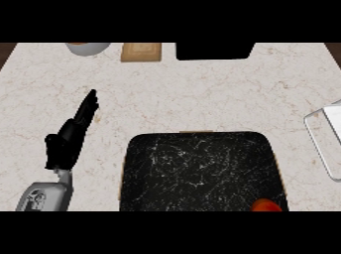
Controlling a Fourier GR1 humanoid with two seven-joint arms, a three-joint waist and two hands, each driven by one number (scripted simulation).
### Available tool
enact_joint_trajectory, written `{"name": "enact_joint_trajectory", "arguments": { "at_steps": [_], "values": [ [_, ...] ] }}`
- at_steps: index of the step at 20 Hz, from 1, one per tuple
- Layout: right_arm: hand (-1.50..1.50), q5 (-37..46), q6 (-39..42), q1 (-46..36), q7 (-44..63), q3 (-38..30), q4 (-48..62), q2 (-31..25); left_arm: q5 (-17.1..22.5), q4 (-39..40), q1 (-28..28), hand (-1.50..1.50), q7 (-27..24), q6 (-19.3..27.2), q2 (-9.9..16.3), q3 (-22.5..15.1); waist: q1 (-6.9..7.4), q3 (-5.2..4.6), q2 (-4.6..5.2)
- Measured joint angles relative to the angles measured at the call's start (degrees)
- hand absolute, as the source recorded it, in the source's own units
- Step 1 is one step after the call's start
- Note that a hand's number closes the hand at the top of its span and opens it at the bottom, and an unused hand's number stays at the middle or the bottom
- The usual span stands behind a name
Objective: Pick the can from the tray and place it in the tiered shelf
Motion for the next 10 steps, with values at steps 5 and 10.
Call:
{"name": "enact_joint_trajectory", "arguments": {
  "at_steps": [5, 10],
  "values": [
    [-1.5, 0.31, 11.1, 8.32, -5.47, -7.55, 11.41, -4.17, 0.28, 1.38, 0.49, 0.0, -1.5, 0.02, 0.07, 0.88, -0.95, 0.08, -0.07],
    [-1.5, 1.48, 20.65, 16.84, -14.33, -14.52, 22.32, -7.21, 0.09, 2.41, -0.09, 0.0, -2.03, 0.56, -0.22, 1.31, -1.69, 0.14, -0.15]
  ]
}}
